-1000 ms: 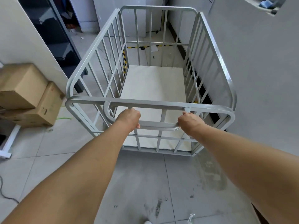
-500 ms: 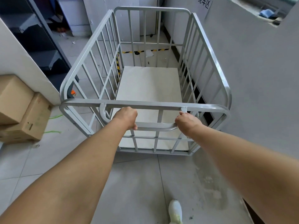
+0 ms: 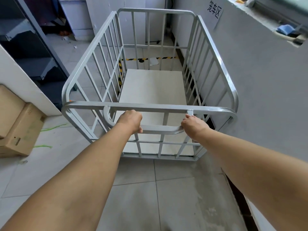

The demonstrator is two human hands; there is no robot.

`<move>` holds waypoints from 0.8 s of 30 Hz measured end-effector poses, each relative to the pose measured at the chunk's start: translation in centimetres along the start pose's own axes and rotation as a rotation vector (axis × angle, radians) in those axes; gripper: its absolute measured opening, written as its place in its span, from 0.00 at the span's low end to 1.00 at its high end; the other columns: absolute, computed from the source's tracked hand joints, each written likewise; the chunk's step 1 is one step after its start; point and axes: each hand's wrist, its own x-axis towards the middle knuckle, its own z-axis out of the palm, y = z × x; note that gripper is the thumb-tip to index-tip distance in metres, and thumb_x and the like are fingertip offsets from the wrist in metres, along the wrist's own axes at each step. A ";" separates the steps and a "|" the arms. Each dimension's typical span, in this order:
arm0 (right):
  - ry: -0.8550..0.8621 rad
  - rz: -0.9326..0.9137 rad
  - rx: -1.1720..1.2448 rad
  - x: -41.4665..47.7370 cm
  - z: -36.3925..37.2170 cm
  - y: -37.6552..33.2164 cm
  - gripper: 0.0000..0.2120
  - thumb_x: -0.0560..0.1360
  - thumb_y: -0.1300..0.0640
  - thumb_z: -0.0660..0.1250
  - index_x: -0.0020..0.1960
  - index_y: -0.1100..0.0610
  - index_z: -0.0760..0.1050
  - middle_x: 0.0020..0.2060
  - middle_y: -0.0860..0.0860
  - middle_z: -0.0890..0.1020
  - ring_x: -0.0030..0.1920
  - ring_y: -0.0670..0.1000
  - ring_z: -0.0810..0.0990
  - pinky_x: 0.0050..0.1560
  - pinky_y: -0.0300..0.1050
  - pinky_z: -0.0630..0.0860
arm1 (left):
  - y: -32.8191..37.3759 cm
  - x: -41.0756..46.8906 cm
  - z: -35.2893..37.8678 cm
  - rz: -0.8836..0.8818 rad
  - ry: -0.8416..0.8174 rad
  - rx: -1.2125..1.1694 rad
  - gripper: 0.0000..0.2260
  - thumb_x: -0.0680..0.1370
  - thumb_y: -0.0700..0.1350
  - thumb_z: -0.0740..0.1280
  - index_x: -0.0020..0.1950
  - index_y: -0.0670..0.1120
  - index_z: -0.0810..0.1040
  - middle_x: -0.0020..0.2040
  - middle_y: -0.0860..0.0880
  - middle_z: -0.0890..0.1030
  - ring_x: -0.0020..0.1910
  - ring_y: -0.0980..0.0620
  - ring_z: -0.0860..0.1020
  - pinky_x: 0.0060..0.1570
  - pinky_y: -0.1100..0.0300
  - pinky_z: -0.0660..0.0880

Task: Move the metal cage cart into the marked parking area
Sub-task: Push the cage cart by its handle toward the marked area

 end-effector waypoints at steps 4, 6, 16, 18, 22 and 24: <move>0.010 0.011 -0.009 3.1 -1.5 2.1 0.17 0.80 0.67 0.52 0.61 0.61 0.77 0.60 0.56 0.78 0.73 0.55 0.64 0.73 0.46 0.62 | 1.2 3.8 -1.4 0.025 0.007 0.006 0.15 0.73 0.47 0.73 0.56 0.41 0.81 0.56 0.41 0.81 0.59 0.41 0.78 0.54 0.54 0.76; 0.009 0.020 -0.021 4.5 -2.0 2.9 0.17 0.80 0.67 0.53 0.62 0.61 0.76 0.62 0.55 0.78 0.74 0.54 0.63 0.73 0.46 0.62 | 1.6 5.4 -2.0 0.045 0.005 0.011 0.15 0.73 0.47 0.73 0.56 0.41 0.81 0.56 0.41 0.81 0.59 0.41 0.78 0.54 0.54 0.75; 0.009 0.062 -0.028 12.1 -5.3 6.6 0.17 0.80 0.65 0.54 0.63 0.59 0.76 0.62 0.53 0.77 0.74 0.51 0.62 0.73 0.44 0.60 | 3.2 14.2 -5.3 0.120 0.001 0.034 0.15 0.74 0.48 0.73 0.56 0.41 0.81 0.56 0.41 0.81 0.58 0.41 0.78 0.51 0.54 0.75; 0.018 0.057 -0.019 13.6 -6.1 7.1 0.17 0.81 0.65 0.53 0.63 0.60 0.76 0.62 0.53 0.77 0.73 0.52 0.63 0.72 0.44 0.61 | 3.3 16.1 -6.1 0.120 -0.010 0.035 0.14 0.73 0.48 0.73 0.55 0.41 0.81 0.56 0.41 0.81 0.58 0.41 0.78 0.52 0.54 0.75; 0.033 0.044 -0.005 16.6 -7.4 7.6 0.17 0.81 0.65 0.54 0.64 0.60 0.75 0.62 0.54 0.77 0.72 0.53 0.65 0.72 0.44 0.61 | 3.1 19.4 -7.6 0.098 -0.019 0.042 0.15 0.73 0.49 0.74 0.54 0.41 0.82 0.55 0.41 0.81 0.58 0.41 0.78 0.52 0.53 0.76; 0.042 0.033 0.023 18.1 -8.0 7.5 0.17 0.80 0.66 0.53 0.62 0.60 0.76 0.60 0.54 0.78 0.70 0.53 0.66 0.71 0.43 0.63 | 2.6 21.0 -8.4 0.074 -0.018 0.037 0.15 0.72 0.49 0.74 0.54 0.41 0.82 0.55 0.41 0.81 0.58 0.41 0.78 0.52 0.53 0.76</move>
